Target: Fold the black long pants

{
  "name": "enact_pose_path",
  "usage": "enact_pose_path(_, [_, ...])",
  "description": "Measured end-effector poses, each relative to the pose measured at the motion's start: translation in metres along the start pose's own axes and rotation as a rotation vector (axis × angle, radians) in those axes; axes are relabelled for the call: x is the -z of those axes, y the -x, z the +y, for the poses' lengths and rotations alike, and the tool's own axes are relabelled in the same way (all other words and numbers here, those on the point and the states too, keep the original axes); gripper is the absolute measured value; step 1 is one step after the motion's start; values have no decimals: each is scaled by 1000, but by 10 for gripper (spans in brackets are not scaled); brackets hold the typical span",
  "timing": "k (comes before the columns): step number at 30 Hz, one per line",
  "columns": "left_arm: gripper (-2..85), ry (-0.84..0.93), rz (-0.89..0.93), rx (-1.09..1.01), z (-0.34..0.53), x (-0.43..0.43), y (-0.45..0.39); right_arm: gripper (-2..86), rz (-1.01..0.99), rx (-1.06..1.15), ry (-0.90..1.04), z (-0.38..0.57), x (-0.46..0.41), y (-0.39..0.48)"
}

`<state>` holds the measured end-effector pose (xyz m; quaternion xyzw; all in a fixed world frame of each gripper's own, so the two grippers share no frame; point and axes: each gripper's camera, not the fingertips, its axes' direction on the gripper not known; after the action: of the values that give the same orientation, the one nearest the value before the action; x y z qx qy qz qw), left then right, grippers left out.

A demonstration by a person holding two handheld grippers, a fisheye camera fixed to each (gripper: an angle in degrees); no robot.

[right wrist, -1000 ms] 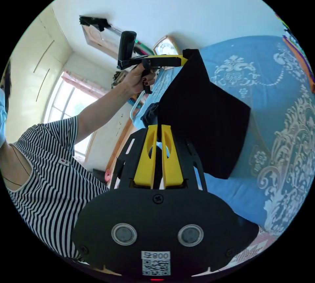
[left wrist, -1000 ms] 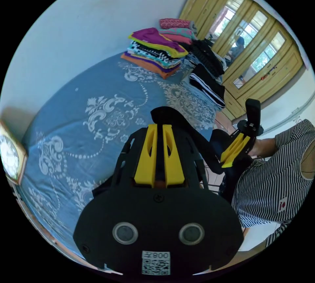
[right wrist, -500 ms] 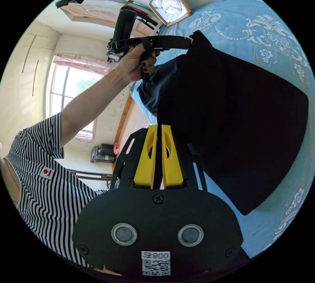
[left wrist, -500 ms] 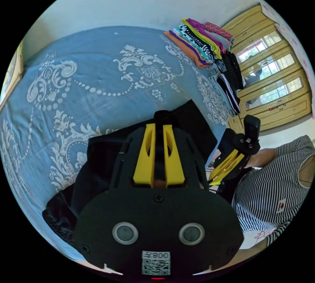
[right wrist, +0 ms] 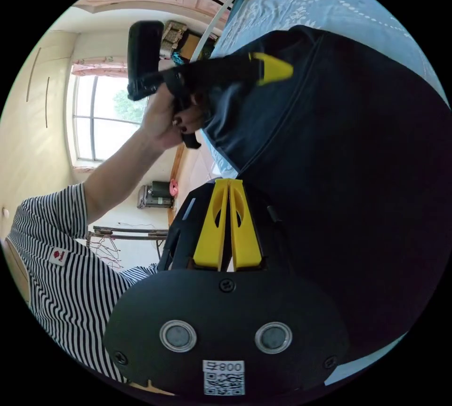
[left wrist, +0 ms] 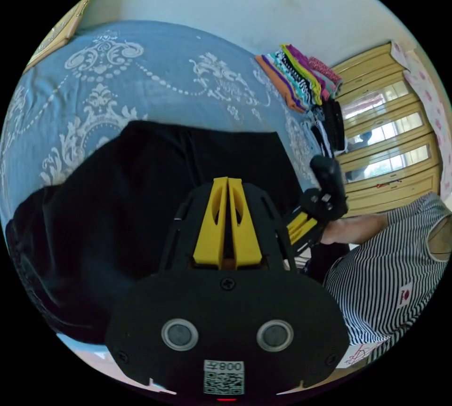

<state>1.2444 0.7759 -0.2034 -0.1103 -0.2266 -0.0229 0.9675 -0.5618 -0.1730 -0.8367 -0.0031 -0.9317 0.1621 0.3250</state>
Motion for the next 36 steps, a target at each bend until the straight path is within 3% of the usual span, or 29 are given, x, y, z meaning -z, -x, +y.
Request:
enact_pose_path(5, [1,22,-43,10,37,-35,-18,1,148,8,-95,2,23,-1])
enact_pose_path(8, [1,116,-166,41,51,-62,-24,1,233,-61,-171,1,37,-21])
enact_pose_path(13, [2,47,-223,32,64,-74,-47,1,327,-147,-182,-9,27,-53])
enact_pose_path(15, [1,115,-226,35,67,-92,-52,1,272,-141,-191,-10,18,-65])
enact_pose_path(23, [2,27,-173,-3,79,-109,-99,1,328,-96,-231,52,53,-59])
enact_pose_path(26, [3,23,-158,-69,82,-127,-131,1,343,-173,-271,104,70,-76])
enact_pose_path(29, [5,150,-211,-77,82,-163,-150,1,352,-287,-205,137,57,-115])
enact_pose_path(31, [7,123,-189,-42,83,-169,-161,2,262,-329,-264,150,61,-130])
enact_pose_path(36, [31,45,-130,-116,85,-172,-210,2,295,-314,-395,193,92,-133])
